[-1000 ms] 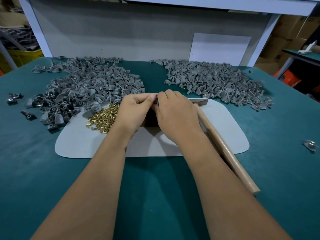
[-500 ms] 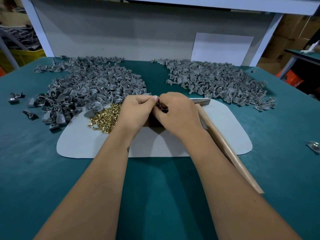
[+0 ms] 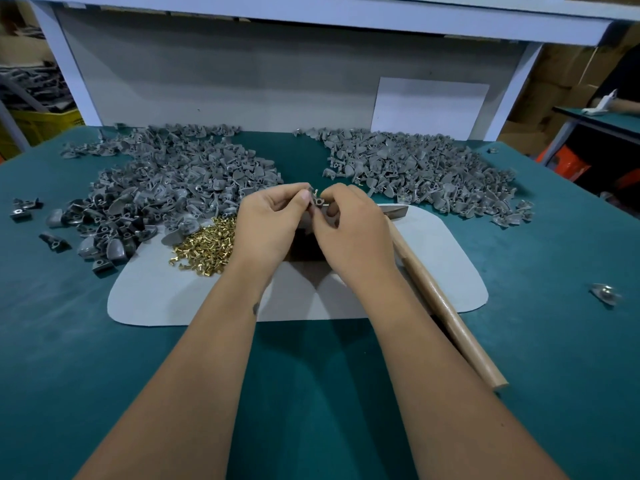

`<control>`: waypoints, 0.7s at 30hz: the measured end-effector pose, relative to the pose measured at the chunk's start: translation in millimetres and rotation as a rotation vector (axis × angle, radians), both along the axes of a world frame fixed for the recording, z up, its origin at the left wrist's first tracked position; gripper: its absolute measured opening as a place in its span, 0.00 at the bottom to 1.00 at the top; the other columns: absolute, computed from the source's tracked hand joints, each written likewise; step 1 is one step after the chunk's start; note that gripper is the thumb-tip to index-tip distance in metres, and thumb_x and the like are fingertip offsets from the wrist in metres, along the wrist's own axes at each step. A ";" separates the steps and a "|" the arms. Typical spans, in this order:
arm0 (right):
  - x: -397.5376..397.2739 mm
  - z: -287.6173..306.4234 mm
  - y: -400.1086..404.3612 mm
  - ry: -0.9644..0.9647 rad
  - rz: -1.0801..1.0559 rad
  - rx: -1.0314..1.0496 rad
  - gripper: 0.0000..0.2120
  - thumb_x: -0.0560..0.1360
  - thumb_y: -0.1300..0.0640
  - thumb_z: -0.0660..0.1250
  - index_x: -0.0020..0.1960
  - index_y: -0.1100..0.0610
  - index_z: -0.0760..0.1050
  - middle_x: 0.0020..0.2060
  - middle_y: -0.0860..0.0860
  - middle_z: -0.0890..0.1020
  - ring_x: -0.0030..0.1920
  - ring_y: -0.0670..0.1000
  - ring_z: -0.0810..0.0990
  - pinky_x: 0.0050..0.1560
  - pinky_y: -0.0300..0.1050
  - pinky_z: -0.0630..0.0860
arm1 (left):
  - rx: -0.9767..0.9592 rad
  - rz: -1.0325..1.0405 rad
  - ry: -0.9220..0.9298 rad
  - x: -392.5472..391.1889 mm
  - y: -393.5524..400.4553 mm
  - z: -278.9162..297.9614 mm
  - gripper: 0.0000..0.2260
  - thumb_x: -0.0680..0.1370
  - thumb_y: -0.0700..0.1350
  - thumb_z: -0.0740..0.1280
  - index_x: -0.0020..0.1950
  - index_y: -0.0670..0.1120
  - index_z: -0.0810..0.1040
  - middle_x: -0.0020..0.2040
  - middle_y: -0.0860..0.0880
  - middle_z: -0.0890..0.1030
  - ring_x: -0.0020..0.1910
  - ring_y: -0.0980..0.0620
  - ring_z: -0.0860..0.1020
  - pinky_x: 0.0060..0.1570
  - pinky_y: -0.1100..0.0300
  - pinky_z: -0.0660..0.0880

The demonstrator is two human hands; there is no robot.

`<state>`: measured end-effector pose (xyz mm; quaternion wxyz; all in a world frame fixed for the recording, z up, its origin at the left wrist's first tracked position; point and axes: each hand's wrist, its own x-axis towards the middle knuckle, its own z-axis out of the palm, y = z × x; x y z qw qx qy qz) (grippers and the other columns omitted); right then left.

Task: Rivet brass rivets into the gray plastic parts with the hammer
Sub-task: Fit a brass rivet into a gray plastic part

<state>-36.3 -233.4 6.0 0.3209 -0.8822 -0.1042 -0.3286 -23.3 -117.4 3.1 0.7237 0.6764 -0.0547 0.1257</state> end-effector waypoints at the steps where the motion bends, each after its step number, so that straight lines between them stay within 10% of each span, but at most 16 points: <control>1: -3.0 3.4 -0.6 -0.002 0.005 0.046 0.05 0.75 0.56 0.66 0.45 0.58 0.75 0.40 0.49 0.76 0.43 0.51 0.73 0.41 0.47 0.71 | -0.020 -0.016 -0.001 -2.0 -3.6 2.6 0.07 0.79 0.38 0.67 0.50 0.49 0.83 0.41 0.49 0.86 0.42 0.51 0.83 0.46 0.59 0.81; 9: -43.9 27.2 -70.4 0.131 -0.080 0.396 0.04 0.71 0.54 0.71 0.39 0.50 0.78 0.32 0.44 0.81 0.36 0.41 0.79 0.38 0.37 0.76 | 0.175 -0.200 -0.097 -24.6 -67.2 27.5 0.07 0.78 0.40 0.69 0.49 0.51 0.83 0.44 0.57 0.85 0.47 0.61 0.82 0.52 0.64 0.78; 21: -138.4 3.3 -241.5 0.623 -0.980 0.093 0.09 0.73 0.53 0.66 0.40 0.59 0.77 0.34 0.55 0.78 0.39 0.60 0.75 0.34 0.44 0.69 | 0.964 -0.607 -0.224 -69.2 -209.1 -1.0 0.10 0.79 0.49 0.64 0.56 0.53 0.84 0.55 0.55 0.84 0.60 0.50 0.78 0.62 0.51 0.71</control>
